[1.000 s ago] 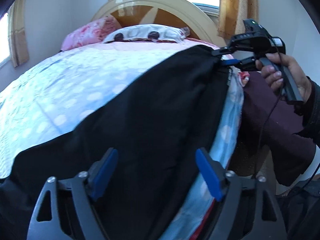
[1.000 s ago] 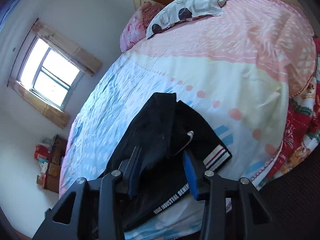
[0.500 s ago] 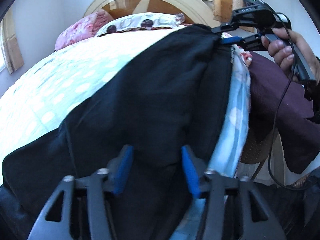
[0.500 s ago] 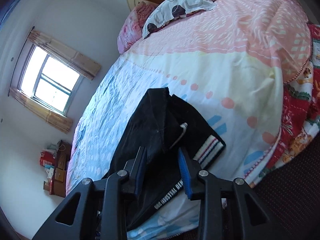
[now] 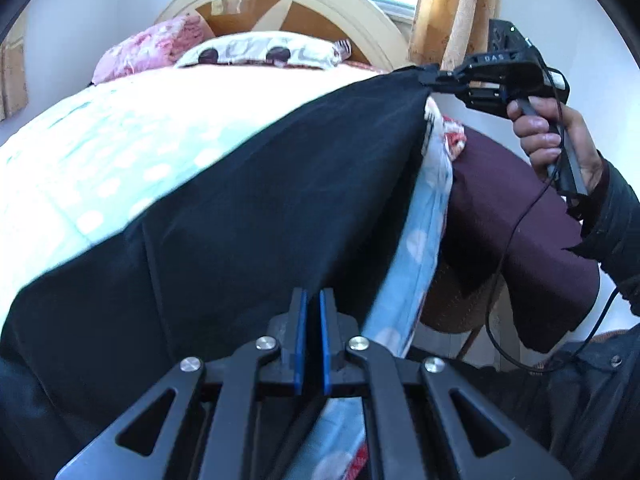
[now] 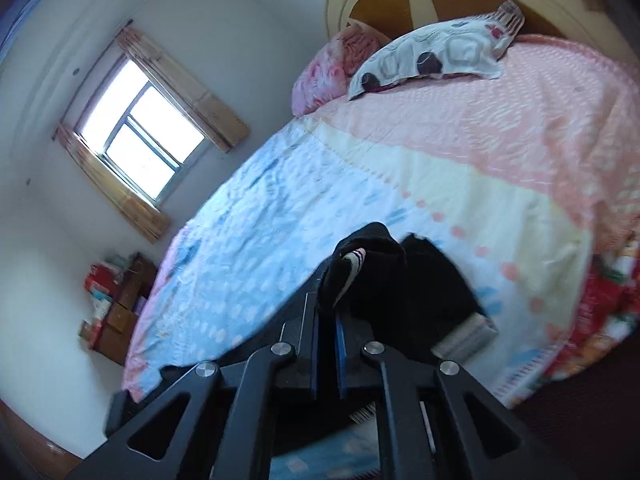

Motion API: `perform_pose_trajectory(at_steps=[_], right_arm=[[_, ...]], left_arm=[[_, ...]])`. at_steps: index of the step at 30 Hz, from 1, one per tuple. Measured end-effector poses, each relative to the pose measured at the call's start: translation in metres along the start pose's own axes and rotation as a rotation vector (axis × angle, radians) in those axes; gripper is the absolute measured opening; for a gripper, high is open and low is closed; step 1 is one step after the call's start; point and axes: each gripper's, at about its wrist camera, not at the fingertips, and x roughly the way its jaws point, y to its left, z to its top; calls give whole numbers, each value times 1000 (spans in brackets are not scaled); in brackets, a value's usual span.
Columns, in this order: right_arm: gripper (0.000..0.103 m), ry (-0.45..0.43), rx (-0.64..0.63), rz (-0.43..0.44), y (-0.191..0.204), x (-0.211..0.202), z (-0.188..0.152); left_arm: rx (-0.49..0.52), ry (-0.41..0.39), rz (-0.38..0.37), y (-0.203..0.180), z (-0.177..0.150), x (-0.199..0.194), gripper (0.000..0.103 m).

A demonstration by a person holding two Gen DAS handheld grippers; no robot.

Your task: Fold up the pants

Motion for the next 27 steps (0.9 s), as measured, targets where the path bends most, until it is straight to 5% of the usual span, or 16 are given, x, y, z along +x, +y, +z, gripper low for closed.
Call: perform_pose_trajectory(at_steps=[6,18,21,27], right_arm=[[7,66,127,-35,-47,12,-22],[11,80,15,-80,-35,6,-26],[35,33,-26,-159,-28,-9,-24],[38,-88,18,-273,-37,-43,-6]], left_arm=[[-11,45,-2,-3,-8,18,7],[26,17,0,-8,-15,14,8],[48,-9,42,-11,-14,11,25],[100,-27,140,-15,-19,10,63]])
